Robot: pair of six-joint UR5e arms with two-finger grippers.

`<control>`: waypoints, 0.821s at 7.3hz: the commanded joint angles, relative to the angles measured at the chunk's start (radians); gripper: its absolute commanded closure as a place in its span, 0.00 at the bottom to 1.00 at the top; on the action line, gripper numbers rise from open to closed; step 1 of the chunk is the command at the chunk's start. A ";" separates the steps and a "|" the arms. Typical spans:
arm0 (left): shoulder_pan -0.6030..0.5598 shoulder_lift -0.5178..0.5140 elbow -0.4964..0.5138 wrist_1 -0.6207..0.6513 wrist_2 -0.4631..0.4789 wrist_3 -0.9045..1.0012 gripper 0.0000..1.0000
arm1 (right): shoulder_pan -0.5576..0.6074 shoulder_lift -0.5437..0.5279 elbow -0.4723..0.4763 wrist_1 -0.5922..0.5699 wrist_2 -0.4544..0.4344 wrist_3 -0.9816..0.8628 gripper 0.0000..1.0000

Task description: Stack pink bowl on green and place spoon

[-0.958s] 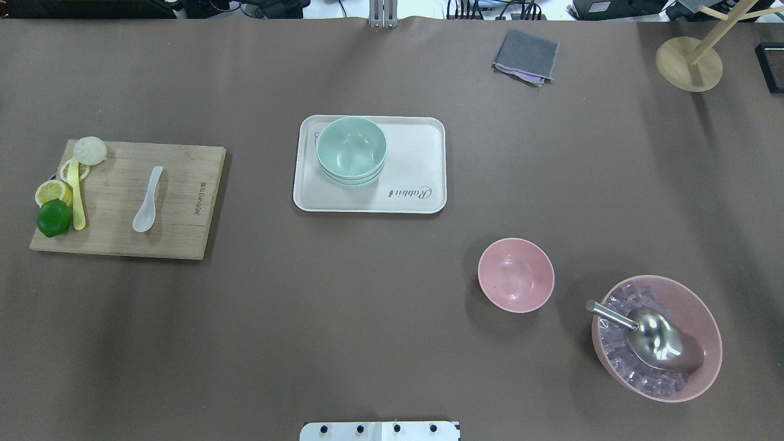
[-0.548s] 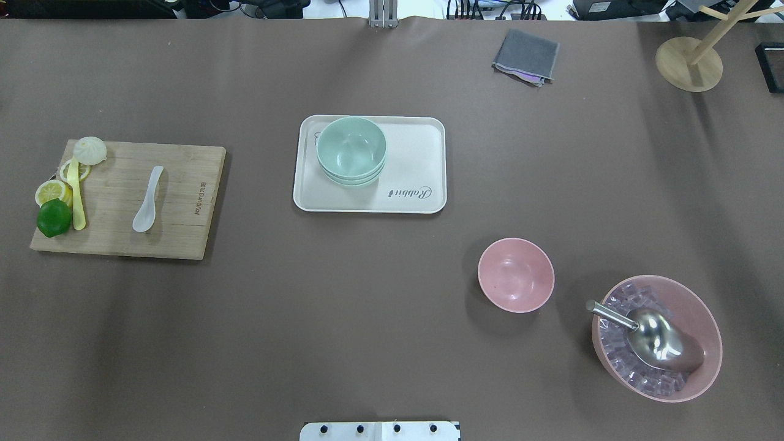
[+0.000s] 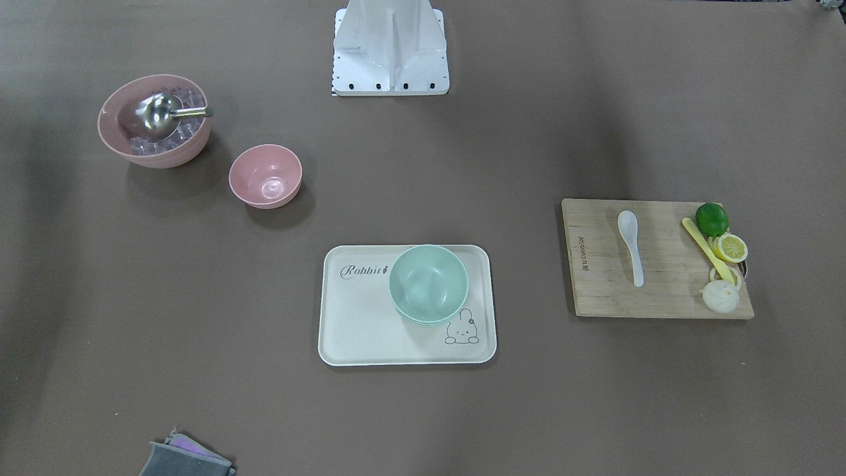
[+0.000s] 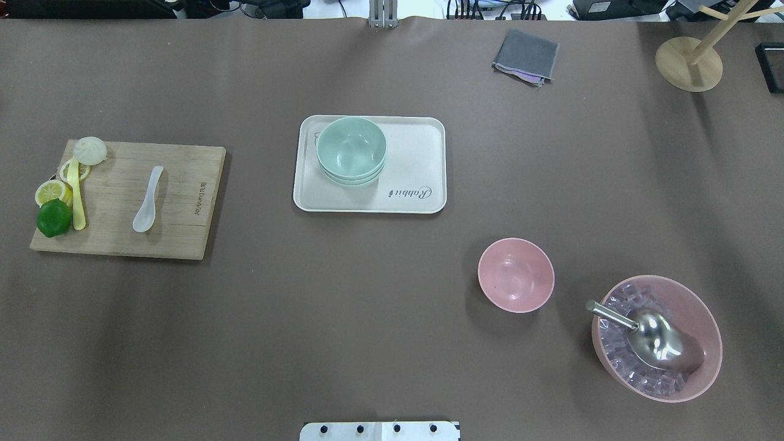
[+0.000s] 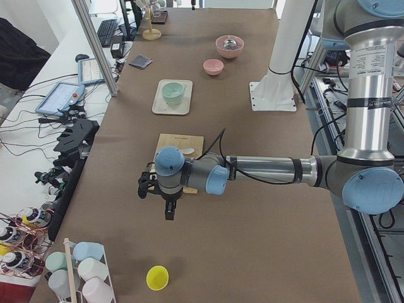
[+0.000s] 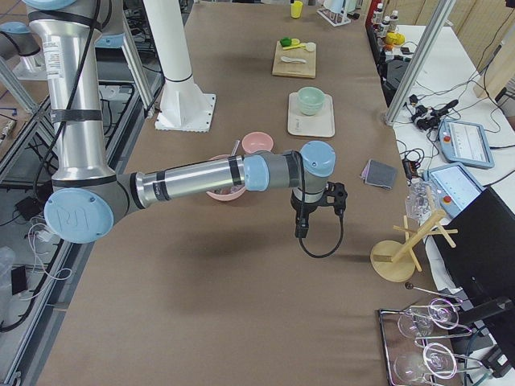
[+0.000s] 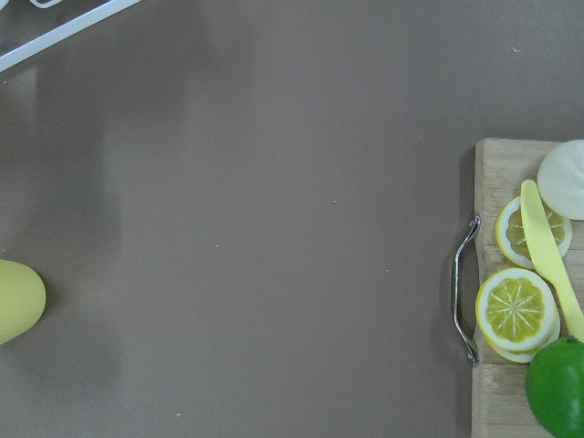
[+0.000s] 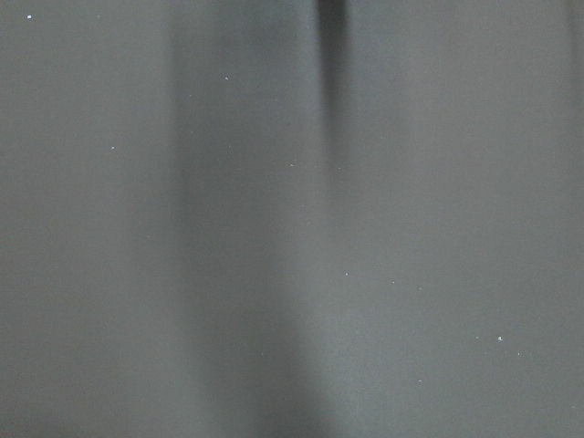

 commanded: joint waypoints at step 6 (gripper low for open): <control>0.142 -0.144 -0.114 -0.007 0.005 -0.053 0.02 | -0.123 0.108 -0.053 0.097 0.005 0.006 0.00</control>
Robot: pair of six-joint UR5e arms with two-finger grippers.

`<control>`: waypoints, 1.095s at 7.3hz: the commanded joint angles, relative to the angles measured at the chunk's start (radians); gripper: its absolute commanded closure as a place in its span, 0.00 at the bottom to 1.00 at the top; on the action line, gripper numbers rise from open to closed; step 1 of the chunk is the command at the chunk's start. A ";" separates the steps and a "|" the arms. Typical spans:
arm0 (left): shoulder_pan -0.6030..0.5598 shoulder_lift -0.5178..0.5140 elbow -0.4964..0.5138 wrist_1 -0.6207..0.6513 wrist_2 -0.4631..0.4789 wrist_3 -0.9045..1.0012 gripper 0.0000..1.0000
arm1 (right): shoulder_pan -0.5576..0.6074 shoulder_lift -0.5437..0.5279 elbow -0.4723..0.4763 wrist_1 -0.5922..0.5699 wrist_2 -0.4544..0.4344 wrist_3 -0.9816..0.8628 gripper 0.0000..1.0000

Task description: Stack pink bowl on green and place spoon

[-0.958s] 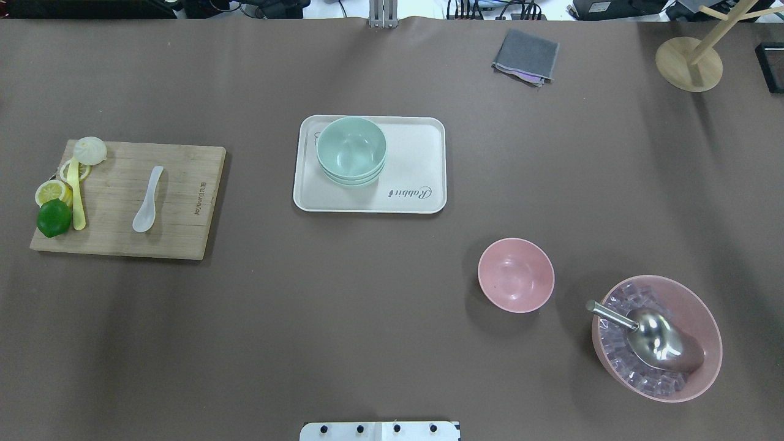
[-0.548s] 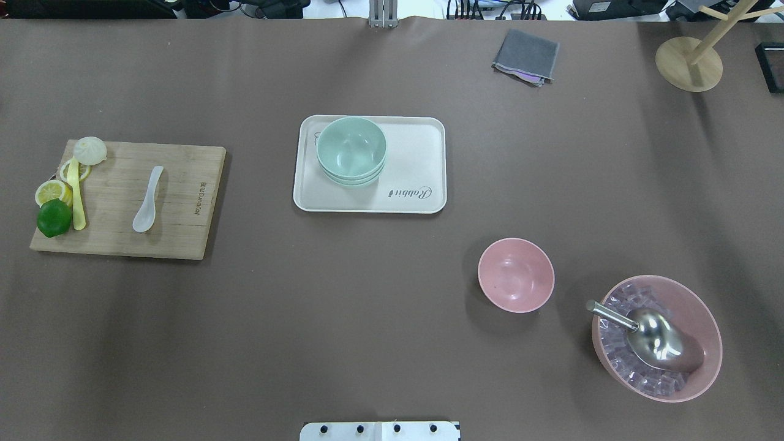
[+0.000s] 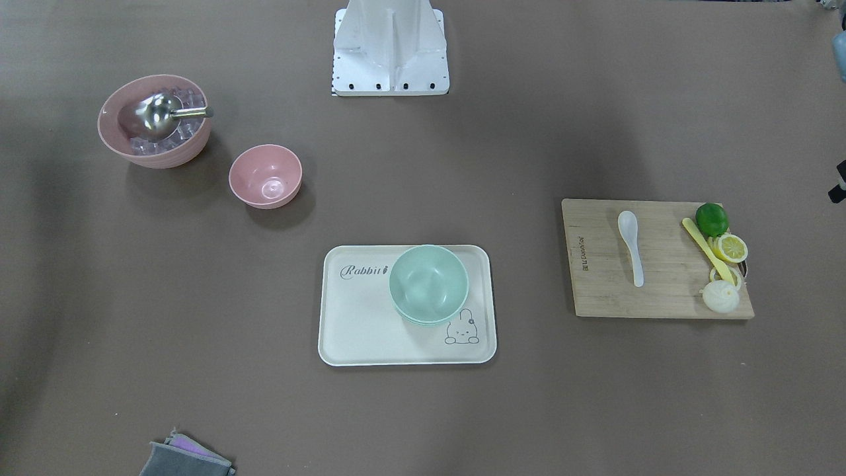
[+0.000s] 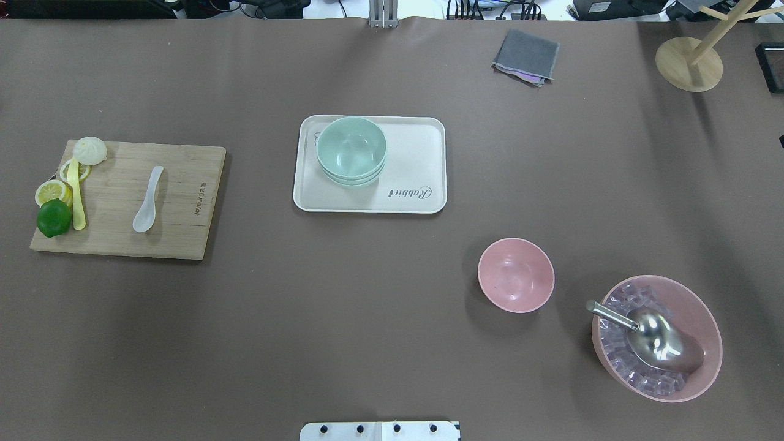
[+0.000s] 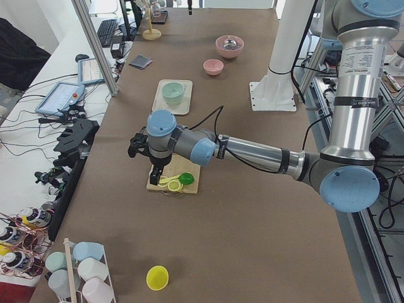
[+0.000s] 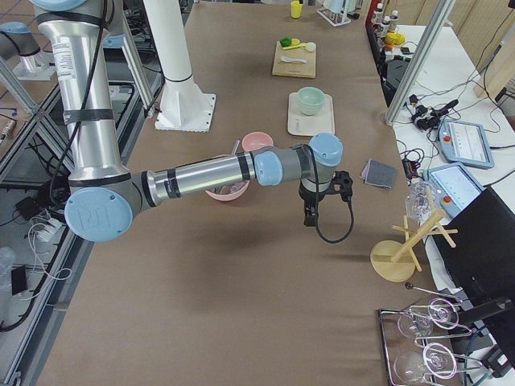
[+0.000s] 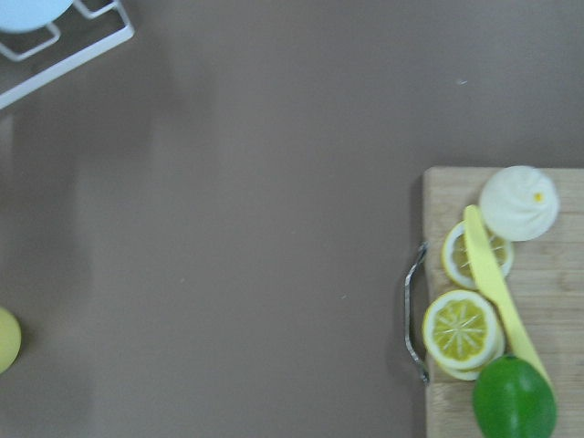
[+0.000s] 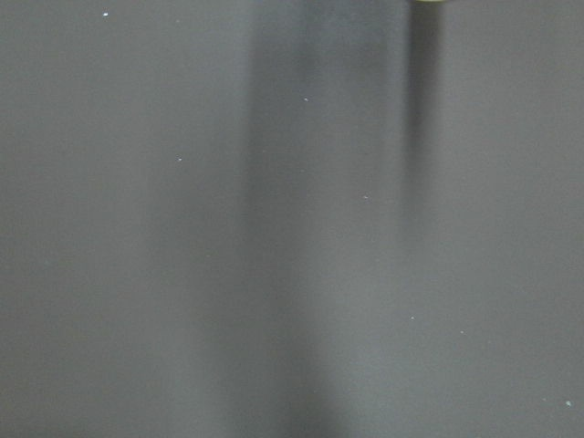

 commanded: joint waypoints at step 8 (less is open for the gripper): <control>0.177 -0.192 0.157 -0.006 0.005 -0.162 0.02 | -0.572 0.131 0.010 0.588 -0.084 0.435 0.00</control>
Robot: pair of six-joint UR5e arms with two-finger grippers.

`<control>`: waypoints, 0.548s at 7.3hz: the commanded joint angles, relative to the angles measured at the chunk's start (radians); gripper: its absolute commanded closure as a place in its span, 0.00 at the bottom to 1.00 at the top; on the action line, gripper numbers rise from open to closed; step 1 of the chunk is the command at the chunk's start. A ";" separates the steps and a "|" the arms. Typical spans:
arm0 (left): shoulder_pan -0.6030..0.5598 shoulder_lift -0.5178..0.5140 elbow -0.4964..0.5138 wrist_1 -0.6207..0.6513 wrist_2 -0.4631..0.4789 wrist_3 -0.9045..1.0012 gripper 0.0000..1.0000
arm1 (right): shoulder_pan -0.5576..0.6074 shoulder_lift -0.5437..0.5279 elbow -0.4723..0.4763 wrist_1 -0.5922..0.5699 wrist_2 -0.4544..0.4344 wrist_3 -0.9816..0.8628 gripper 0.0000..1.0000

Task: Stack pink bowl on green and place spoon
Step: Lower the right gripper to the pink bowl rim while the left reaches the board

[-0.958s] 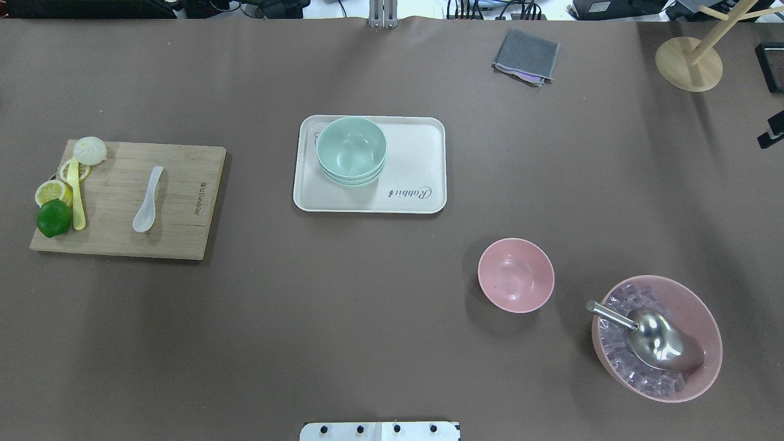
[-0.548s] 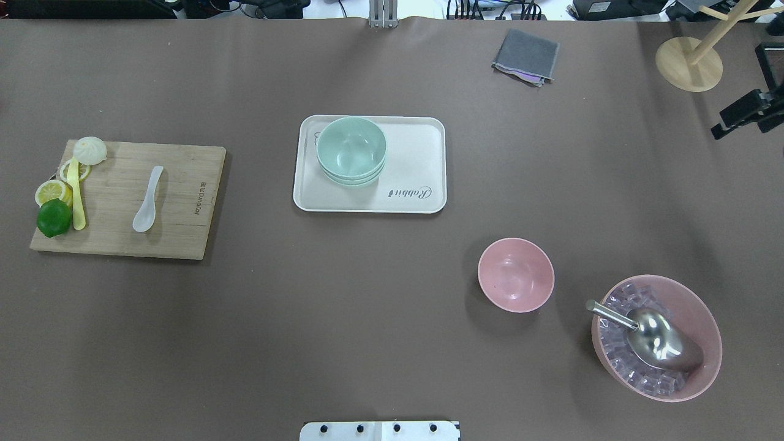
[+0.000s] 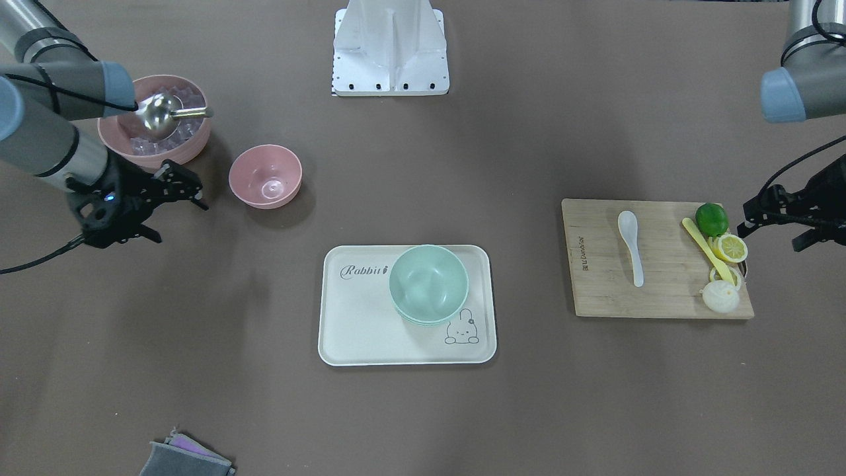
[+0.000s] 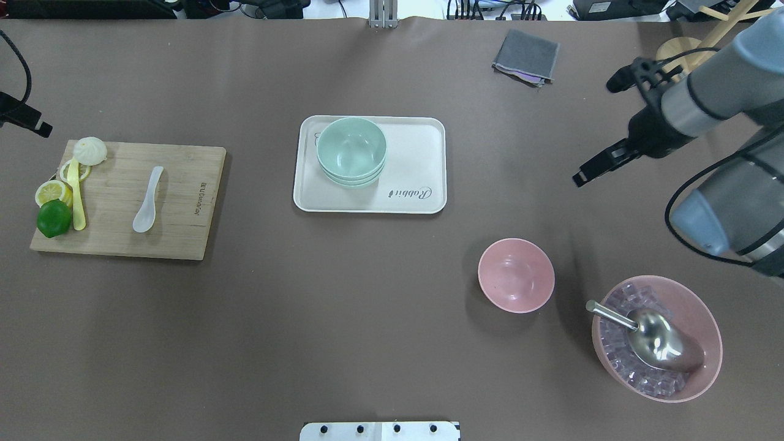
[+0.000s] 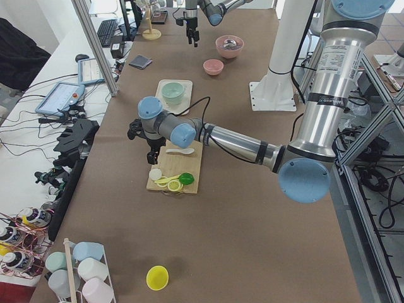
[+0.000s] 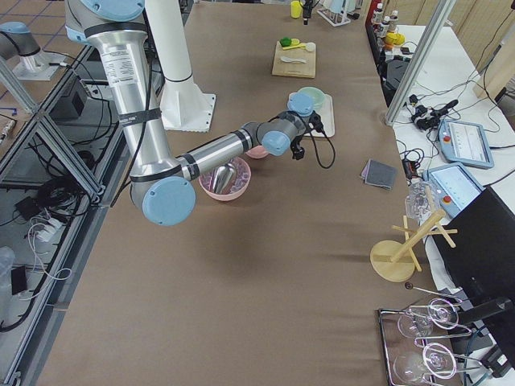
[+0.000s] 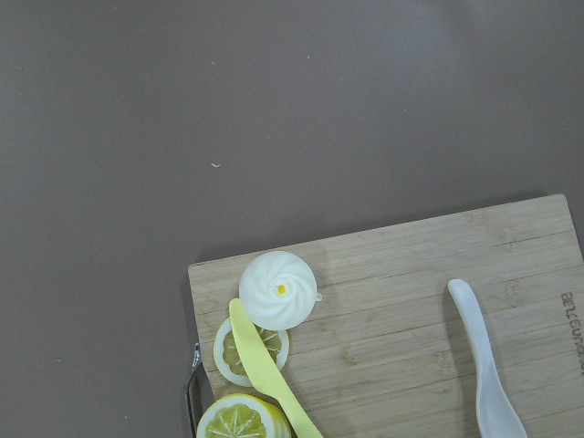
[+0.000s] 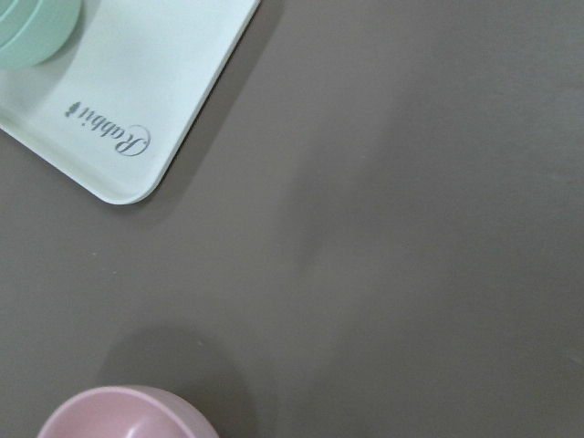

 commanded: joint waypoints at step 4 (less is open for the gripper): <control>0.016 -0.044 0.033 -0.012 -0.004 -0.107 0.02 | -0.158 -0.029 -0.032 0.077 -0.069 0.101 0.15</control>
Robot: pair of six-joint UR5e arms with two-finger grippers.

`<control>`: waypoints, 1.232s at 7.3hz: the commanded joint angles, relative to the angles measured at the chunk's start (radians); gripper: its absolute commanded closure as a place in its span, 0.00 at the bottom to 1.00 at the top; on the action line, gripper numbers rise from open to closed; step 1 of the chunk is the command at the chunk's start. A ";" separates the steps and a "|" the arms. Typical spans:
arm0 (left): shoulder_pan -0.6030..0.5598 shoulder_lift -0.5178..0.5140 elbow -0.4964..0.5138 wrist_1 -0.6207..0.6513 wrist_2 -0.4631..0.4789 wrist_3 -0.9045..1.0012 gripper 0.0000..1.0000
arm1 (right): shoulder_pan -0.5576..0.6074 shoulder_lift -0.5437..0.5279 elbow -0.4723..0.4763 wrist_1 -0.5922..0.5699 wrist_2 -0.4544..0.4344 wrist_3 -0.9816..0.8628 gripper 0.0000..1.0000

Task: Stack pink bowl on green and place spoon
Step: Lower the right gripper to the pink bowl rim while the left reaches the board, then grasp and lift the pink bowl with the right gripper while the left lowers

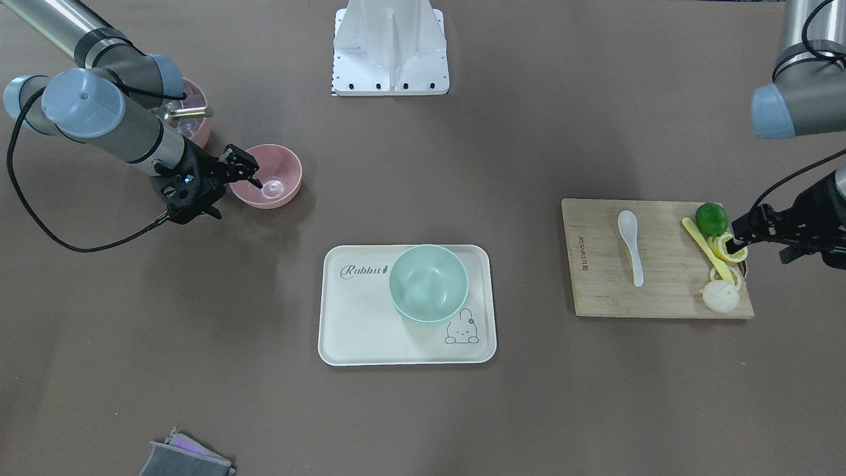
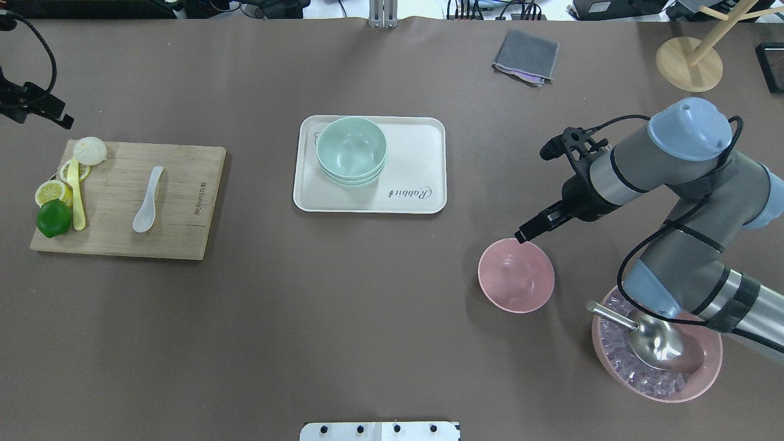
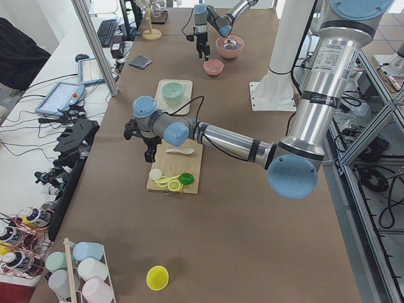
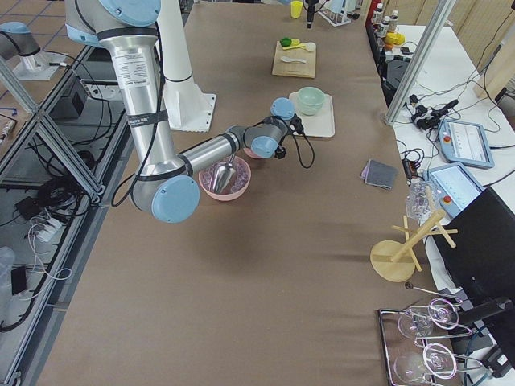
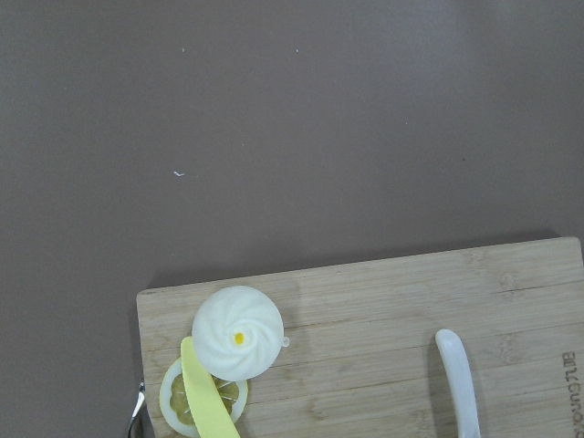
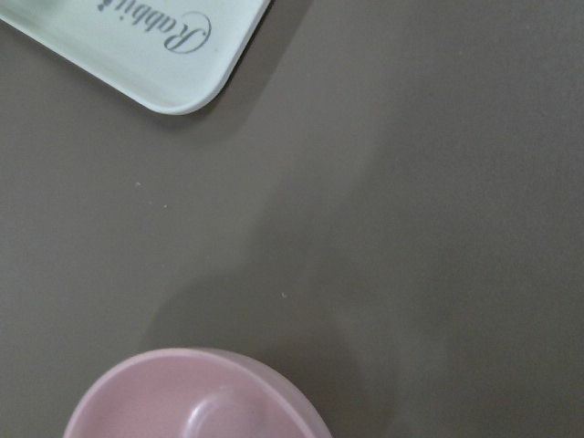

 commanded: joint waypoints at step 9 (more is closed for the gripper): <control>0.082 -0.131 0.057 0.011 0.009 -0.163 0.02 | 0.076 0.061 0.005 0.000 0.069 0.274 1.00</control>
